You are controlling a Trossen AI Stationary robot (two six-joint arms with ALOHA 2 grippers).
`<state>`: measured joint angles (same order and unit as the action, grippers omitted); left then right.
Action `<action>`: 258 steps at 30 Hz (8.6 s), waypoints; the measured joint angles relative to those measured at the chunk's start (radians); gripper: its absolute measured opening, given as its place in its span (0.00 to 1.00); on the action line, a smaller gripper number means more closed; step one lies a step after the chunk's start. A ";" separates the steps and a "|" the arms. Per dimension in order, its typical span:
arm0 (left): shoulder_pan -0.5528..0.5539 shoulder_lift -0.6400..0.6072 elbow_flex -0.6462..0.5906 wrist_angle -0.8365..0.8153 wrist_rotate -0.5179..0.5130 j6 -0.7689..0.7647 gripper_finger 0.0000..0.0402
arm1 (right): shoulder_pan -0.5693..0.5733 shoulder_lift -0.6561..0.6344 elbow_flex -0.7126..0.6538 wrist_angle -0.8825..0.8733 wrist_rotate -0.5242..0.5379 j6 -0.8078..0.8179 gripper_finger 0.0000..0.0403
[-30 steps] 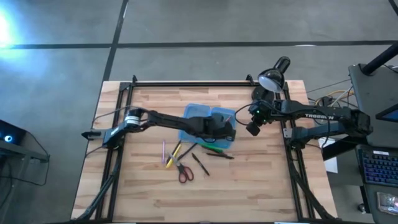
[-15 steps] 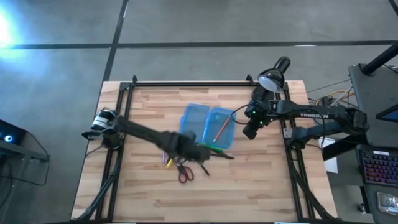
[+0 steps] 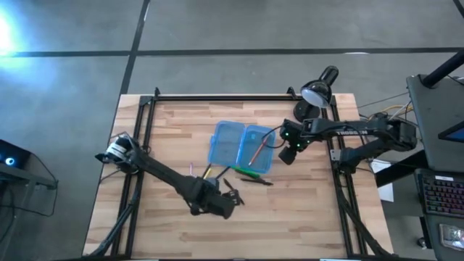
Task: Pick & place school supplies into a supply box
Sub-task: Put the black scissors into the supply box, then put the purple pen into the supply box
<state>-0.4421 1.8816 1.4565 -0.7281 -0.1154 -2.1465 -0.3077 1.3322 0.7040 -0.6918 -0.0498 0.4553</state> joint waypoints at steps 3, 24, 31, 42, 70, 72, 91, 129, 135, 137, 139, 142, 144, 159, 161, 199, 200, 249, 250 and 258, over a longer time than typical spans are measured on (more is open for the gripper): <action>0.000 0.060 0.035 -0.010 0.031 -0.009 0.41 | 0.000 0.025 0.000 0.003 0.000 -0.003 0.49; 0.015 0.138 0.014 -0.100 0.010 -0.080 0.41 | 0.000 -0.040 0.000 0.021 0.087 -0.048 0.49; 0.035 0.132 -0.056 -0.062 0.029 -0.089 0.41 | 0.000 -0.040 0.000 0.018 0.087 -0.062 0.49; 0.045 0.133 -0.088 -0.057 0.073 -0.085 0.23 | 0.000 -0.040 0.000 0.018 0.087 -0.077 0.49; 0.030 0.140 0.110 -0.286 -0.012 -0.060 0.14 | -0.001 -0.040 -0.001 0.045 0.086 -0.146 0.49; 0.027 0.138 0.133 -0.304 -0.023 -0.055 0.14 | -0.001 -0.040 -0.001 0.046 0.086 -0.146 0.49; 0.059 0.132 0.425 -0.625 -0.306 0.133 0.14 | -0.017 -0.049 -0.001 0.048 0.102 -0.171 0.48; 0.447 0.182 0.168 0.256 -0.039 0.937 0.14 | -0.117 -0.368 -0.003 -0.090 0.155 -0.013 0.48; 0.453 0.234 0.166 0.351 -0.012 0.857 0.14 | -0.117 -0.362 -0.003 -0.089 0.155 -0.010 0.48; 0.454 0.241 0.167 0.356 -0.008 0.807 0.14 | -0.117 -0.362 -0.004 -0.089 0.155 -0.008 0.48; 0.454 0.248 0.167 0.358 -0.007 0.752 0.14 | -0.117 -0.362 -0.005 -0.088 0.155 0.000 0.48; 0.452 0.251 0.167 0.361 0.003 0.699 0.14 | -0.117 -0.362 -0.005 -0.088 0.155 0.002 0.48; 0.451 0.253 0.167 0.369 0.007 0.680 0.14 | -0.117 -0.362 -0.006 -0.088 0.155 0.002 0.48; 0.451 0.280 0.167 0.376 0.009 0.659 0.28 | -0.116 -0.362 -0.007 -0.088 0.155 -0.010 0.48; 0.450 0.279 0.182 0.378 0.009 0.680 0.32 | -0.116 -0.362 -0.007 -0.089 0.155 -0.014 0.48; 0.221 -0.230 -0.234 -0.295 -0.060 0.296 0.28 | -0.104 -0.253 -0.007 -0.076 0.095 -0.170 0.48; 0.224 -0.271 -0.284 -0.284 -0.054 0.296 0.28 | -0.104 -0.254 -0.007 -0.076 0.095 -0.170 0.48; 0.303 -0.277 -0.610 -0.015 0.017 0.531 0.22 | -0.103 -0.145 -0.007 -0.032 0.095 -0.134 0.48; 0.303 -0.277 -0.609 -0.014 0.018 0.531 0.22 | -0.103 -0.145 -0.007 -0.032 0.095 -0.134 0.48; 0.303 -0.276 -0.609 0.001 0.003 0.530 0.11 | -0.103 -0.146 -0.007 -0.056 0.095 -0.168 0.48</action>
<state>-0.1390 1.6058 0.8471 -0.7271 -0.1124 -1.6166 -0.4107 1.1866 0.6968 -0.7477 0.0455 0.2873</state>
